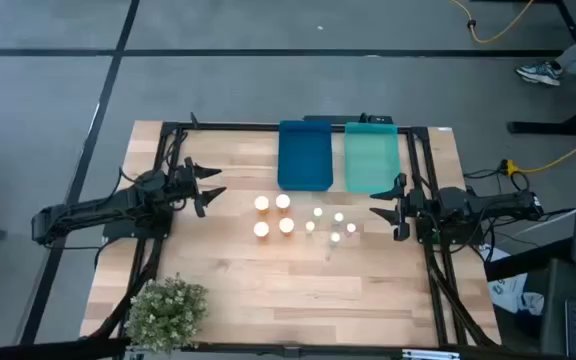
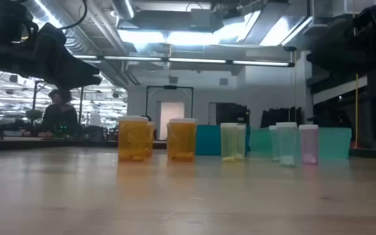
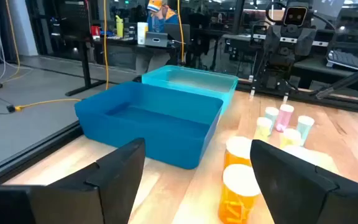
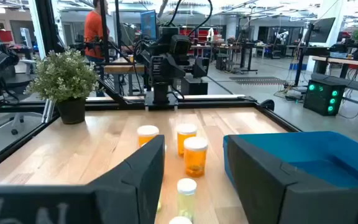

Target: Pick and place medicine bottles into bin by pill shape (circle, oval)

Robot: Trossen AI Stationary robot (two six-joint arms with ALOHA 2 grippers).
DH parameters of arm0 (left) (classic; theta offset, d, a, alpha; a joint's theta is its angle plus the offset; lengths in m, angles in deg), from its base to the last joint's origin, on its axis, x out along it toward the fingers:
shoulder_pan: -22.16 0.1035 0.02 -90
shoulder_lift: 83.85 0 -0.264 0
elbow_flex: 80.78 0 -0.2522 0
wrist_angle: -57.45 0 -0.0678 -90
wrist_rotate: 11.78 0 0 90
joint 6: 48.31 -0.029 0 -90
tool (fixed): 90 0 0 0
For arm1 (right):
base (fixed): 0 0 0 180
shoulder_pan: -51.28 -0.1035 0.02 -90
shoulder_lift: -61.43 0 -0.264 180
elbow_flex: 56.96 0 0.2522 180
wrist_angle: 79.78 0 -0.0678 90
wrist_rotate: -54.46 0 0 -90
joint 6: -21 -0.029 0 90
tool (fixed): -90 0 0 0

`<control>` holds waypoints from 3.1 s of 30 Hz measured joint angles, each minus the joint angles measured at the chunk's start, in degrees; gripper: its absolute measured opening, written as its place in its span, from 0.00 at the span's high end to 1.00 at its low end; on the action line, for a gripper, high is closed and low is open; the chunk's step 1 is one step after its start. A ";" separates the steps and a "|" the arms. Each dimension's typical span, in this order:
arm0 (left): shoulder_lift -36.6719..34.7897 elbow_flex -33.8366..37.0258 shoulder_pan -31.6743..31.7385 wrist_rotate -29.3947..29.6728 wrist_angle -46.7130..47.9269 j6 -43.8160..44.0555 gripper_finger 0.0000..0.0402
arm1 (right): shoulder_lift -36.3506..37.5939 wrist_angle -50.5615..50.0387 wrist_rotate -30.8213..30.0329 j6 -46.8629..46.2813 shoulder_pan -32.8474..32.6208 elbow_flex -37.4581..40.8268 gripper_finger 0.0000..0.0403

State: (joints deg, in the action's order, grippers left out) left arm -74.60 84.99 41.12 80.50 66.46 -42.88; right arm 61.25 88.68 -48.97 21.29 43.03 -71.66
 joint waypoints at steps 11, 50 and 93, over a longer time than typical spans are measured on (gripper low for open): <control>0.00 0.00 0.02 0.00 0.02 0.02 0.30 | -0.02 0.00 -0.01 0.00 -0.02 -0.01 0.56; 0.00 0.02 0.01 0.00 0.02 0.00 0.30 | -0.02 -0.02 -0.02 0.00 -0.02 -0.01 0.56; 0.00 0.02 0.02 7.70 -5.32 6.03 0.30 | -0.01 0.00 -0.02 0.00 -0.01 -0.01 0.56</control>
State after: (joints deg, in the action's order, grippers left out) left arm -74.60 85.01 41.14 88.20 61.14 -36.85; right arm 61.24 88.68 -48.99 21.29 43.02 -71.67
